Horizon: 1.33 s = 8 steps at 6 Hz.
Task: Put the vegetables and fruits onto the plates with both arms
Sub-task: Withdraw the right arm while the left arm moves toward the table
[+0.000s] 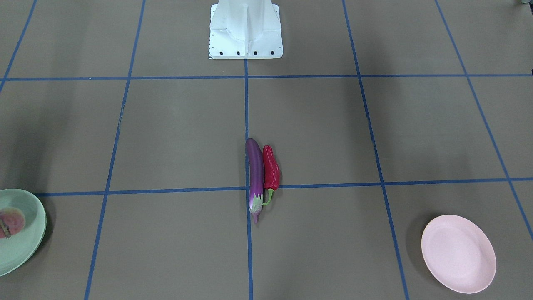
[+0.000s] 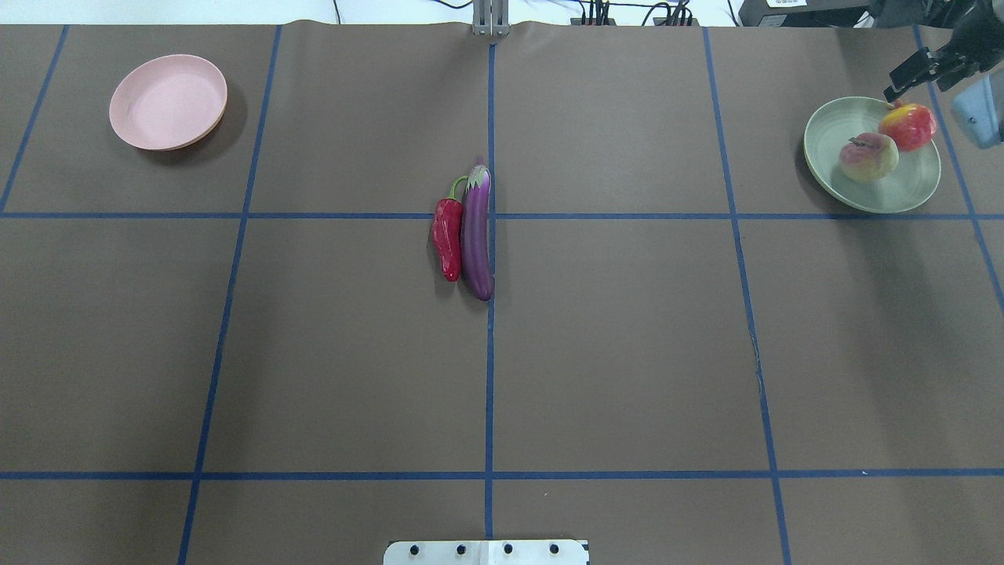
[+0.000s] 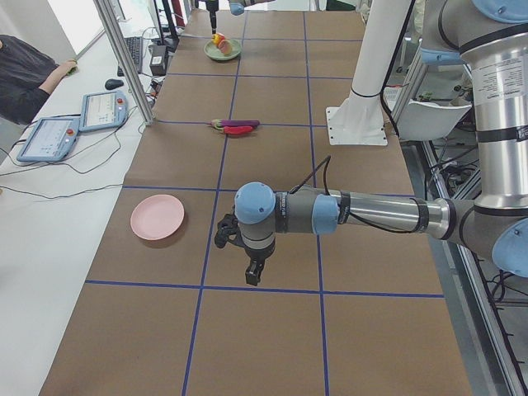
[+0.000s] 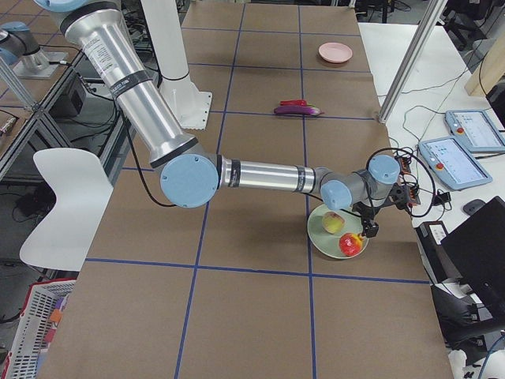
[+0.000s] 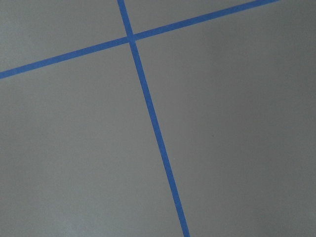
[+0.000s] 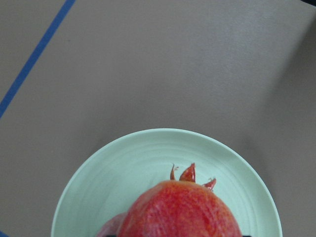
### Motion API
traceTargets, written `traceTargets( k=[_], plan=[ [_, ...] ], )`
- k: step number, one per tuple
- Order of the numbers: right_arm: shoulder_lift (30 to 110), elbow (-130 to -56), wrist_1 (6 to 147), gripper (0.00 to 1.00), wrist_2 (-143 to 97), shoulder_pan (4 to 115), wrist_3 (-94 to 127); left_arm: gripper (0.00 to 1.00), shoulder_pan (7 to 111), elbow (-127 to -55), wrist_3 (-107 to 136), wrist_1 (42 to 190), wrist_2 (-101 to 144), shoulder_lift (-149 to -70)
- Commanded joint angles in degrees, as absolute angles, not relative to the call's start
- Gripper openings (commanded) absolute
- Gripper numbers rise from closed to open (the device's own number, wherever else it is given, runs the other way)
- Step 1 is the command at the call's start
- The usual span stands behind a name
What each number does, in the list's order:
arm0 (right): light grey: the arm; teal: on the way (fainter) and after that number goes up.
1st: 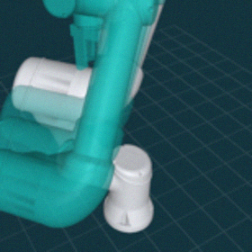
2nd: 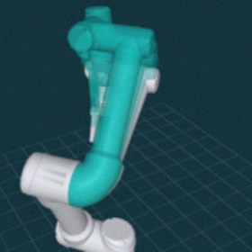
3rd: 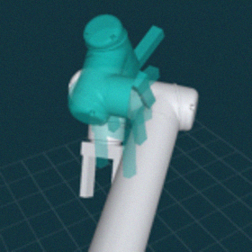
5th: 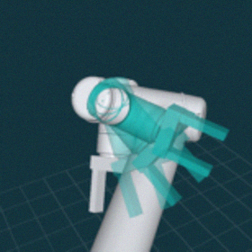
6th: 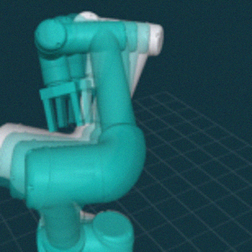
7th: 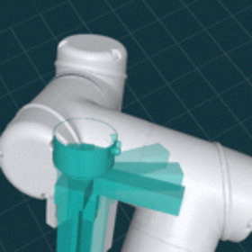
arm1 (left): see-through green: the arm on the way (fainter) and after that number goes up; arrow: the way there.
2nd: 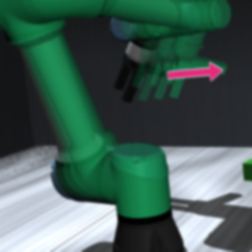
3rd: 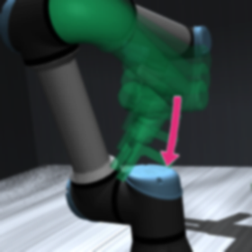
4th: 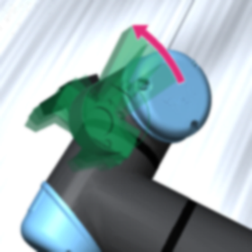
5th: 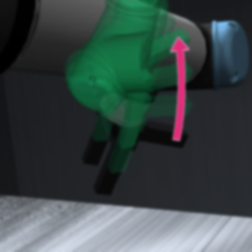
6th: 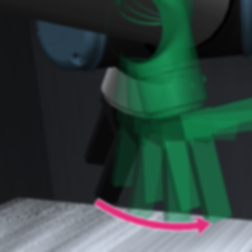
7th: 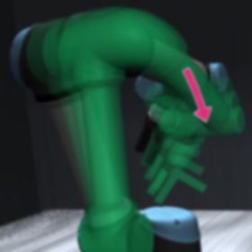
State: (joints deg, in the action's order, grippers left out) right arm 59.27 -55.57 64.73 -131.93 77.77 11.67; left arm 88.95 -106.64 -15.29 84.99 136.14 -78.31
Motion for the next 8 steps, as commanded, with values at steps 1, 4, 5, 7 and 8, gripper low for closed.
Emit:
traceTargets(
  k=[1,4,5,7,8],
  plan=[
    [66.13,-65.24,66.61,0.99,-132.45,79.97,11.69,1.0,88.95,-106.79,-15.29,84.99,136.14,-78.31],
    [86.85,-88.34,71.98,0.99,-135.79,86.99,10.03,1.0,88.95,-106.79,-14.68,88.4,136.05,-81.63],
    [91.01,-93.03,75.9,0.99,-136.14,87.79,8.71,1.0,88.95,-105.92,-14.5,91.46,135.79,-85.74],
    [92.2,-98.68,88.63,0.99,-135.45,90.34,4.15,1.0,88.07,-104.41,-0.92,91.84,138.06,-91.38],
    [92.28,-98.88,88.77,0.99,-135.18,90.35,4.13,1.0,81.71,-105.89,8.52,93.5,138.42,-94.54]
  ],
)
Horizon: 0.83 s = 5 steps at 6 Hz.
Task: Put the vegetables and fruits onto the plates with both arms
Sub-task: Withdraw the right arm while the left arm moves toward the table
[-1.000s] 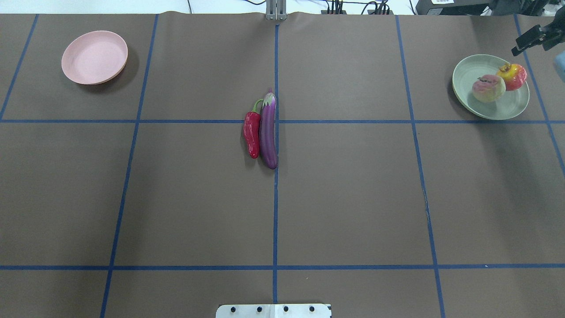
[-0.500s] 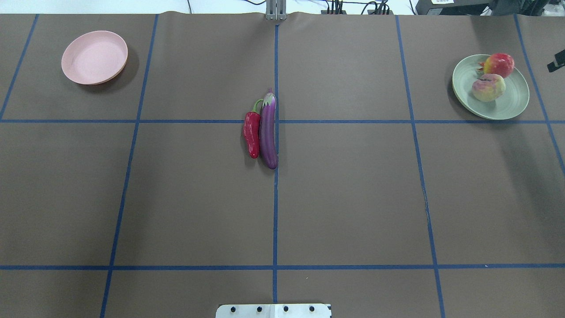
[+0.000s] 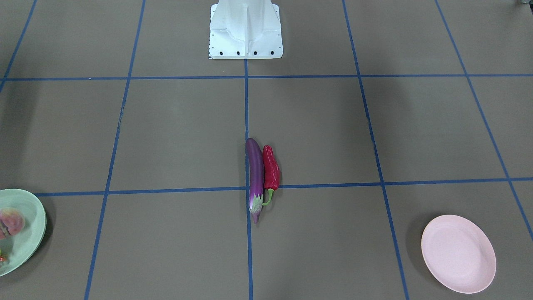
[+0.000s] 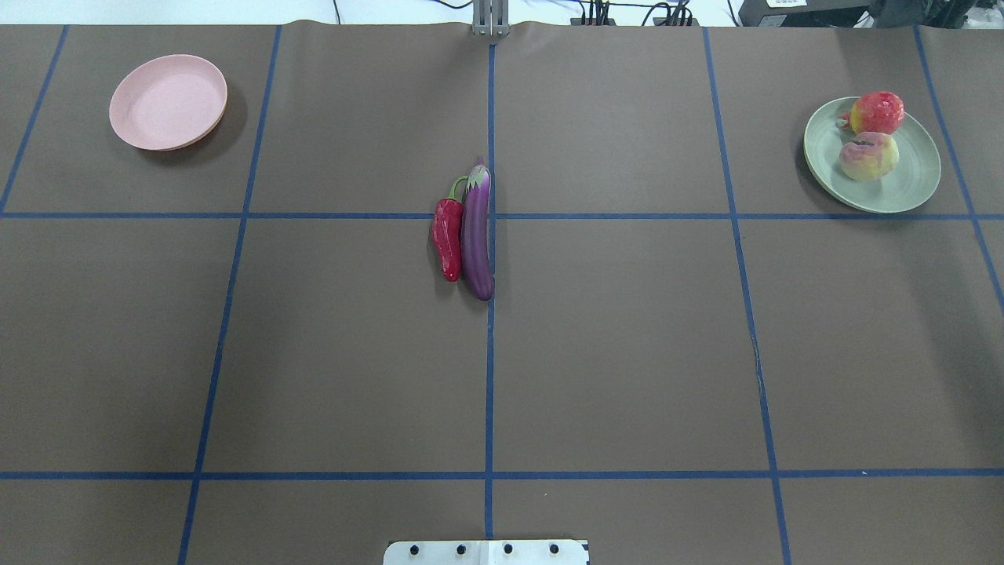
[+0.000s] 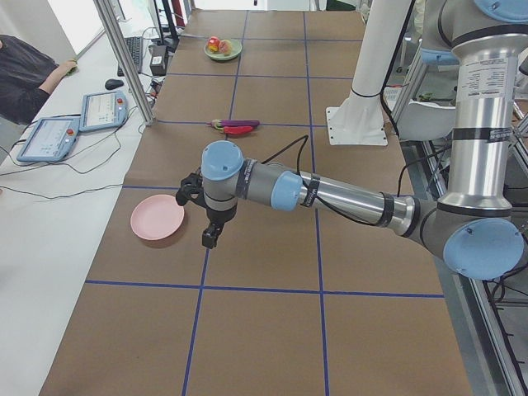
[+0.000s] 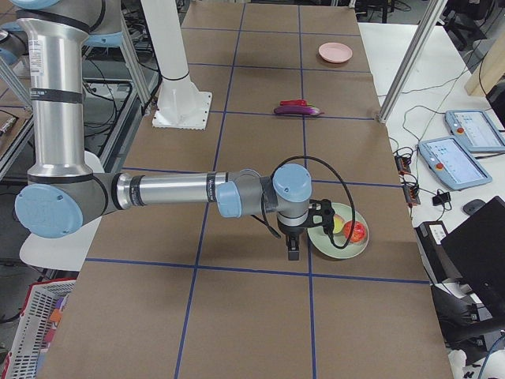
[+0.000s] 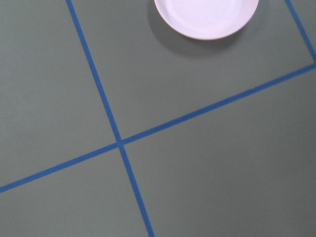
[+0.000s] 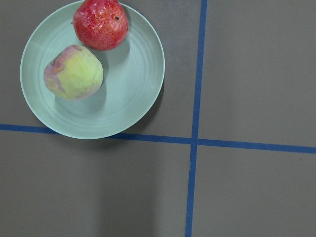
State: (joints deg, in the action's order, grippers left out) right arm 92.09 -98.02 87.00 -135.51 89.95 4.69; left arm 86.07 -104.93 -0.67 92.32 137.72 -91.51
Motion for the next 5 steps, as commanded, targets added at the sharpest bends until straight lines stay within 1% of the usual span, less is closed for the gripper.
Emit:
traceTargets(
  k=[1,2,3,4,5],
  plan=[
    [92.46,-99.49,88.68,1.0,-135.26,90.35,4.13,1.0,74.43,-105.73,16.1,97.95,138.78,-96.05],
    [93.07,-100.1,88.68,1.0,-135.26,90.35,4.13,1.0,66.26,-104.6,27.92,97.65,138.34,-102.76],
    [93.08,-100.11,88.68,1.0,-135.26,90.35,4.13,1.0,61.57,-101.81,39.26,97.91,137.56,-109.27],
    [93.16,-100.11,88.59,1.0,-135.18,90.35,4.13,1.0,53.61,-100.56,50.6,97.91,128.06,-115.08],
    [93.25,-100.11,88.51,1.0,-135.18,90.35,4.13,1.0,43.69,-94.89,61.15,97.74,118.14,-122.71]
  ],
)
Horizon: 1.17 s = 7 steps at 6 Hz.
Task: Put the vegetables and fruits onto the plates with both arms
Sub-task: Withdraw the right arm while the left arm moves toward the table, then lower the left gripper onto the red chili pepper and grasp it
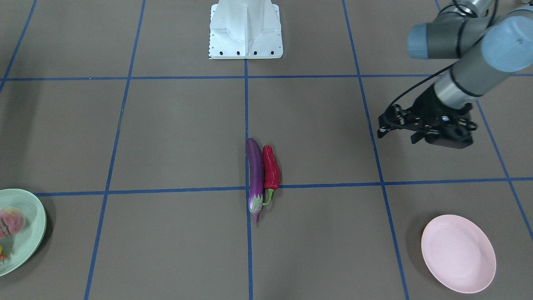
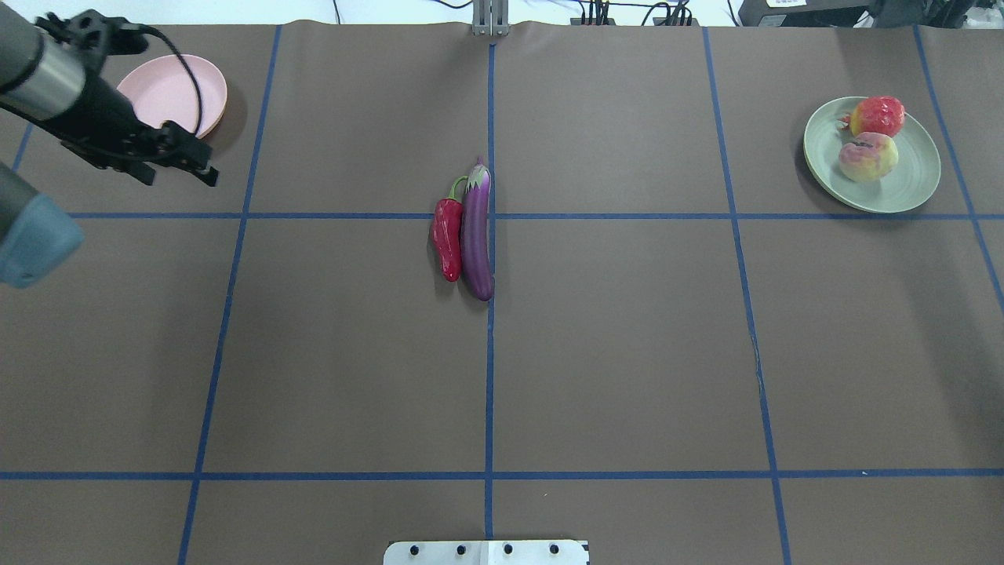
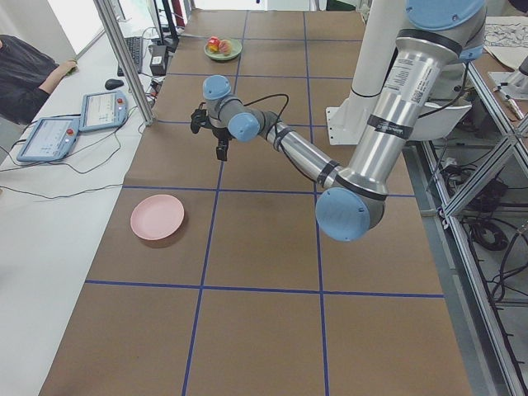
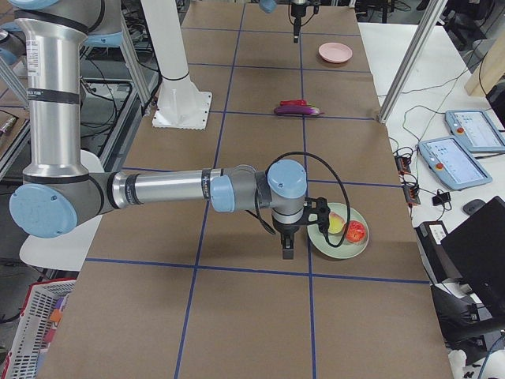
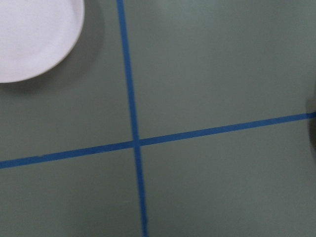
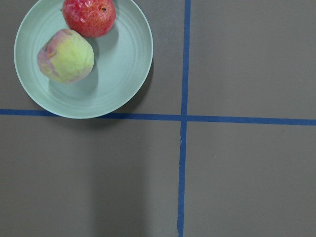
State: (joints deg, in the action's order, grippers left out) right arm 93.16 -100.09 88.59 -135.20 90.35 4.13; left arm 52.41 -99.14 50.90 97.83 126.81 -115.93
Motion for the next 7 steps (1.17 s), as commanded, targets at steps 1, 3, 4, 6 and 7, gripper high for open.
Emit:
traceTargets(
  k=[1,3,4,6,7],
  plan=[
    [93.16,-100.11,88.51,1.0,-135.18,90.35,4.13,1.0,39.85,-83.09,66.31,98.0,114.3,-132.79],
    [92.99,-100.11,88.51,1.0,-135.18,90.35,4.22,1.0,38.06,-74.02,67.33,98.61,114.17,-138.42],
    [92.9,-100.11,88.51,1.0,-135.18,90.35,4.22,1.0,37.97,-72.18,67.67,101.75,114.17,-138.69],
    [92.81,-100.11,88.51,1.0,-135.18,90.35,4.22,0.95,37.88,-67.78,67.94,105.38,114.17,-140.8],
    [92.81,-100.11,88.51,1.0,-135.18,90.26,4.22,0.83,37.79,-67.76,67.94,105.29,114.17,-140.89]
  ],
)
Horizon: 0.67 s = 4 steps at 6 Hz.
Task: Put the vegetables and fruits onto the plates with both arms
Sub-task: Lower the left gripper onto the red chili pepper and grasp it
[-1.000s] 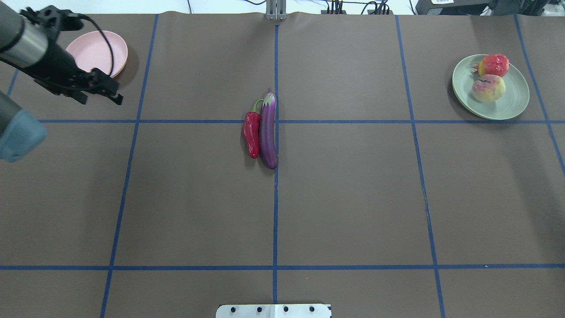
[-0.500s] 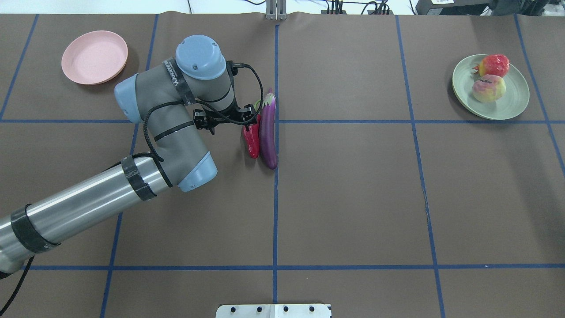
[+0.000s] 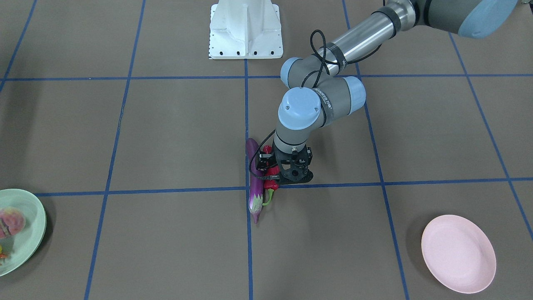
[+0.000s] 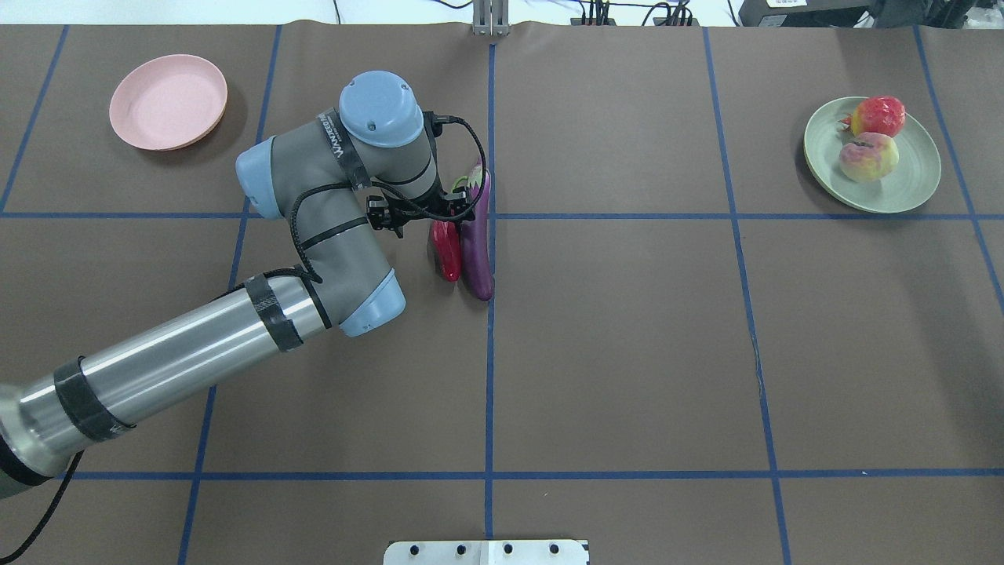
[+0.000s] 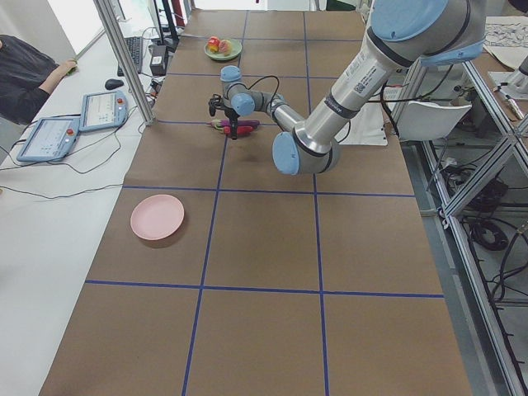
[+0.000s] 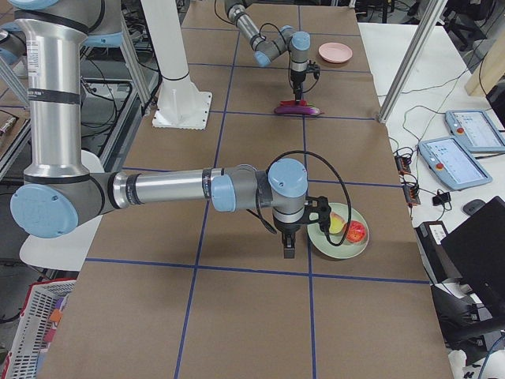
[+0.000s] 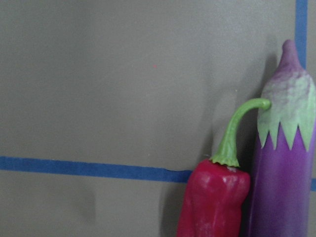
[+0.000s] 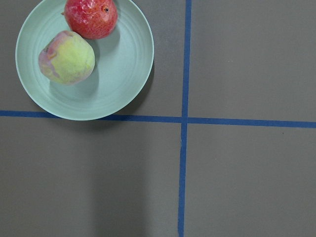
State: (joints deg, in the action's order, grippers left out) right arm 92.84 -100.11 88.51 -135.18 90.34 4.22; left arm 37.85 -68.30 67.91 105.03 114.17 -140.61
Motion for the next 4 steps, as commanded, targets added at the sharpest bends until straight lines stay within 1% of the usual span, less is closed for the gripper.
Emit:
traceTargets(
  k=[1,2,3,4],
  plan=[
    [92.73,-100.11,88.51,1.0,-135.18,90.26,4.22,0.58,37.79,-67.33,67.85,105.38,114.17,-140.8],
    [92.72,-100.11,88.51,1.0,-135.18,90.26,4.31,0.44,37.71,-66.98,67.59,105.38,114.17,-140.89],
    [92.64,-100.02,88.51,1.0,-135.18,90.26,4.39,0.43,37.27,-66.97,67.67,105.38,114.26,-140.89],
    [92.64,-100.02,88.51,1.0,-135.18,90.26,4.39,0.01,37.0,-67.06,67.94,105.03,114.34,-141.93]
  ],
)
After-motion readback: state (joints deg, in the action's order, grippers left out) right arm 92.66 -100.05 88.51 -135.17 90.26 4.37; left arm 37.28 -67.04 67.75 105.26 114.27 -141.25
